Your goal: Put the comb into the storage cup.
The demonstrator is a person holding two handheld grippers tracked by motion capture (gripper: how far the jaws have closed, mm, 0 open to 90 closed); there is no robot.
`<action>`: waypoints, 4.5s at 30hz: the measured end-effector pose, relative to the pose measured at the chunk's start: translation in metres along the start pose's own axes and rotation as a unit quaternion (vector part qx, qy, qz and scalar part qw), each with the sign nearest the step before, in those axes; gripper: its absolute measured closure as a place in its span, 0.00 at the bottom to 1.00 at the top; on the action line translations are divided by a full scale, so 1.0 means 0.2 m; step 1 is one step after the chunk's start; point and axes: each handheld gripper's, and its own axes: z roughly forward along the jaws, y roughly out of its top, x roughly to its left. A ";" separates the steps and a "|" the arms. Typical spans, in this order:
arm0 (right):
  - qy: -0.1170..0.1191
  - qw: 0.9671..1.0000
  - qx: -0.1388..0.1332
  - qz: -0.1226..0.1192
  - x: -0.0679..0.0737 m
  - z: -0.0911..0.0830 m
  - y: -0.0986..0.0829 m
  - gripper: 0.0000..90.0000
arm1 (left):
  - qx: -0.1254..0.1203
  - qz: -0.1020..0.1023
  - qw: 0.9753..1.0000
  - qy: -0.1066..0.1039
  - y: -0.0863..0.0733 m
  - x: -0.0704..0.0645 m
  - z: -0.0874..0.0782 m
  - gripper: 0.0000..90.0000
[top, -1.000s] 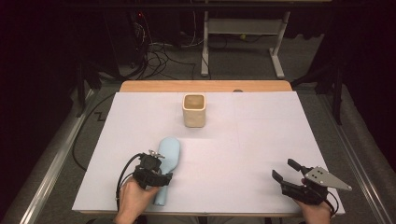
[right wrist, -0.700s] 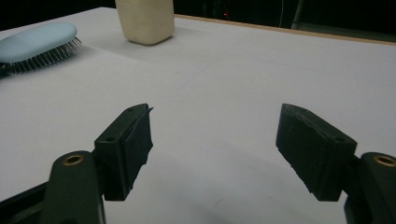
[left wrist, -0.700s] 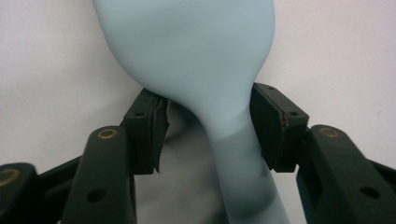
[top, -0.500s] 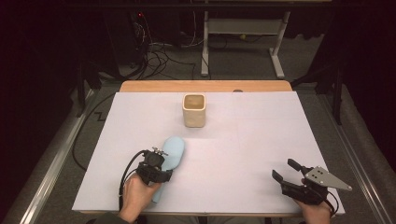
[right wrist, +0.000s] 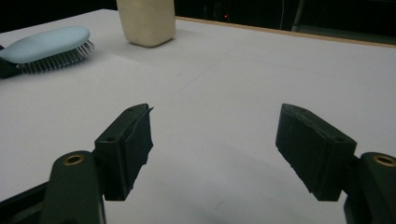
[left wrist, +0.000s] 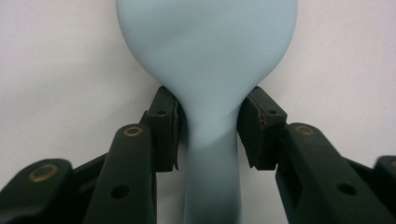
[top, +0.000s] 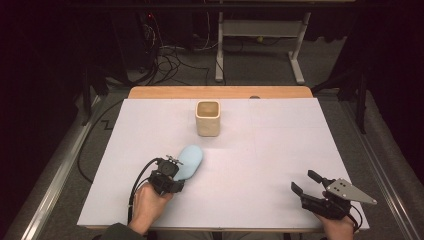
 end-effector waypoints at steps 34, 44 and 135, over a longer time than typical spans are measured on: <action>-0.005 1.000 -0.004 0.005 -0.01 -0.01 0.00 0.31 | -0.034 0.031 0.999 -0.020 0.00 0.00 -0.02 0.77; -0.012 1.000 0.000 0.007 0.00 -0.02 -0.01 0.32 | -0.064 0.044 0.996 -0.032 -0.01 -0.01 -0.06 0.77; 0.170 0.984 0.005 0.048 0.40 0.43 0.27 0.20 | -0.178 0.148 0.967 -0.109 0.08 -0.21 -0.15 0.77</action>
